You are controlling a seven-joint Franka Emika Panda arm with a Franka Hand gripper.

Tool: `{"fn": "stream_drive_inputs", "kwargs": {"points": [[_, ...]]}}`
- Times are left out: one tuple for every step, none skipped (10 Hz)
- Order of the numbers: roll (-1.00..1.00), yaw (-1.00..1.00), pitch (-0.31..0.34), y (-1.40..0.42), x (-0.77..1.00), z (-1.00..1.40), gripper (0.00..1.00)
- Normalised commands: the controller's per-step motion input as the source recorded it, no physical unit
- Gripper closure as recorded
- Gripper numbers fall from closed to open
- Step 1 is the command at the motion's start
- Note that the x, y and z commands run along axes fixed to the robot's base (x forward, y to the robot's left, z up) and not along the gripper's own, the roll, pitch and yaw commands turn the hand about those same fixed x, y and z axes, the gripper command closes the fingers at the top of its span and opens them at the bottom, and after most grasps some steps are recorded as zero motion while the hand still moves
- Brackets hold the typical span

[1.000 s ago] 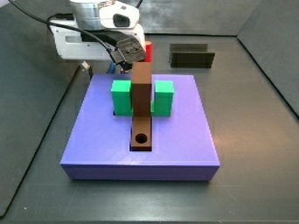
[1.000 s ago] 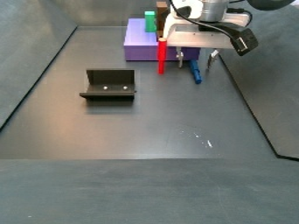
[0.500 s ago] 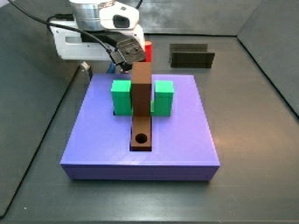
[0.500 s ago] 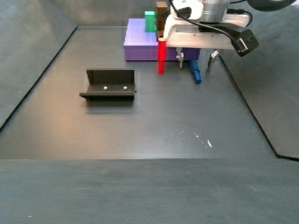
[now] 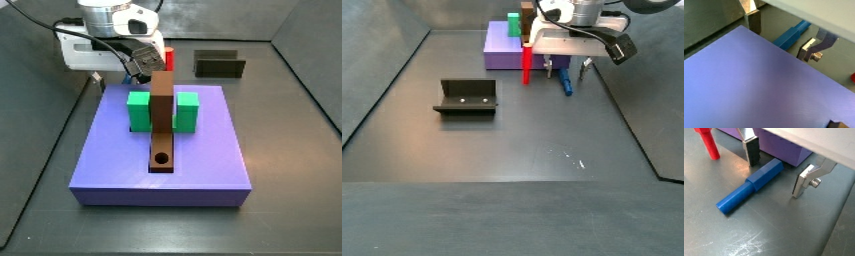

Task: Pick up the blue object. Move up. Place the blue object on the fixture. Regrasp the blue object. Move to above the board. Insert the blue object.
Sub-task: Pick up the blue object.

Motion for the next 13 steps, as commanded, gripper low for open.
{"fn": "stream_drive_inputs", "kwargs": {"points": [[0.23, 0.00, -0.074, 0.00, 0.00, -0.20, 0.00], [0.18, 0.00, -0.041, 0.00, 0.00, -0.12, 0.00], [0.00, 0.00, 0.000, 0.00, 0.00, 0.00, 0.00], [0.00, 0.00, 0.000, 0.00, 0.00, 0.00, 1.00], [0.00, 0.00, 0.000, 0.00, 0.00, 0.00, 1.00], [0.00, 0.00, 0.000, 0.00, 0.00, 0.00, 1.00], [0.00, 0.00, 0.000, 0.00, 0.00, 0.00, 1.00], [0.00, 0.00, 0.000, 0.00, 0.00, 0.00, 1.00], [0.00, 0.00, 0.000, 0.00, 0.00, 0.00, 1.00], [0.00, 0.00, 0.000, 0.00, 0.00, 0.00, 1.00], [0.00, 0.00, 0.000, 0.00, 0.00, 0.00, 1.00], [0.00, 0.00, 0.000, 0.00, 0.00, 0.00, 1.00], [0.00, 0.00, 0.000, 0.00, 0.00, 0.00, 1.00]]}}
